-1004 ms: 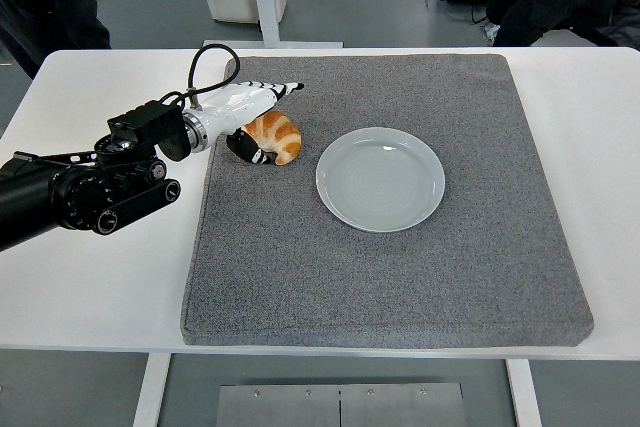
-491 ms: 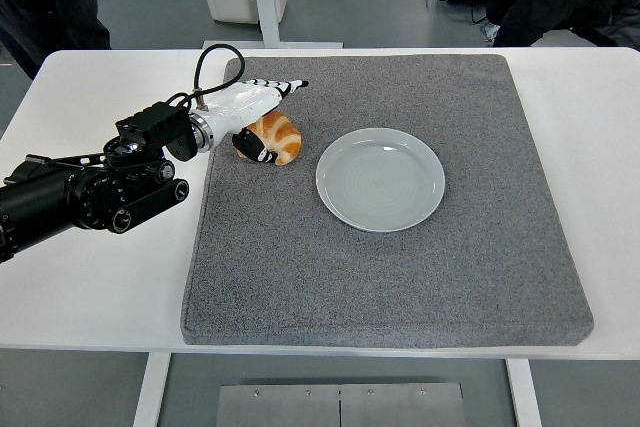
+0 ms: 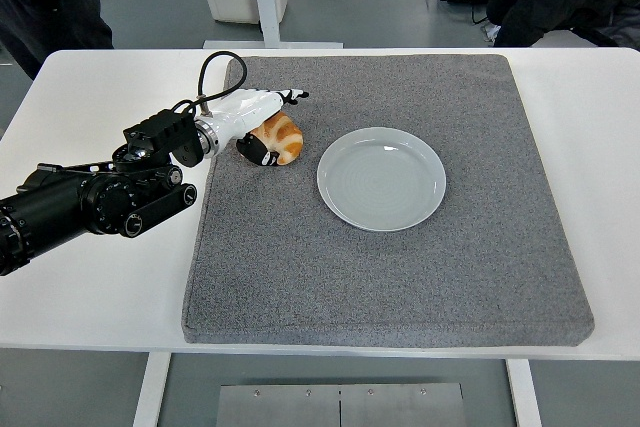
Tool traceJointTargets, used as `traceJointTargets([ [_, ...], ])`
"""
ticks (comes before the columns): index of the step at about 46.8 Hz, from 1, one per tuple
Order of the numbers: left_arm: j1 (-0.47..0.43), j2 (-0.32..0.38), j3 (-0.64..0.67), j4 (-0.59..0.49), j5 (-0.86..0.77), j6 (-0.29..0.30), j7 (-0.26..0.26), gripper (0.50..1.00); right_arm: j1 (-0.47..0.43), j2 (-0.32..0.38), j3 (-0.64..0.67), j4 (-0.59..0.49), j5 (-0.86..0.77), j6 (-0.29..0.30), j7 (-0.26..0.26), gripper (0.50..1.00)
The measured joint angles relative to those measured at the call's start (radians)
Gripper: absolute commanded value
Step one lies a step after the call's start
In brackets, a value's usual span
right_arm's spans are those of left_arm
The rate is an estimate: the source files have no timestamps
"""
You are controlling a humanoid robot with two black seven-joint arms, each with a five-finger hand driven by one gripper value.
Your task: Place the bread on the plate
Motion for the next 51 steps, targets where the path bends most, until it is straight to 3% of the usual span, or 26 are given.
traceJointTargets([
  [12,0.000,-0.010,0.003,0.011,-0.031,-0.009,0.001,0.822,0.000,0.000,0.000,0.000,0.000,0.000,0.000,1.000],
  [14,0.000,-0.010,0.003,0.012,-0.031,-0.010,0.001,0.799,0.000,0.000,0.000,0.000,0.000,0.000,0.000,1.000],
  [16,0.000,-0.011,0.003,0.012,-0.032,-0.011,0.001,0.748,0.000,0.000,0.000,0.000,0.000,0.000,0.000,1.000],
  [22,0.007,-0.018,0.001,0.012,-0.035,-0.015,0.000,0.500,0.000,0.000,0.000,0.000,0.000,0.000,0.000,1.000],
  [30,0.007,-0.019,0.000,0.011,-0.054,-0.044,-0.005,0.500,-0.001,0.000,0.000,0.000,0.000,0.000,0.000,1.000],
  [38,-0.012,-0.017,0.002,0.009,-0.060,-0.050,-0.033,0.500,0.000,0.000,0.000,0.000,0.000,0.000,0.000,1.000],
  [51,-0.063,0.007,0.002,-0.008,-0.060,-0.050,-0.036,0.500,0.000,0.000,0.000,0.000,0.000,0.000,0.000,1.000],
])
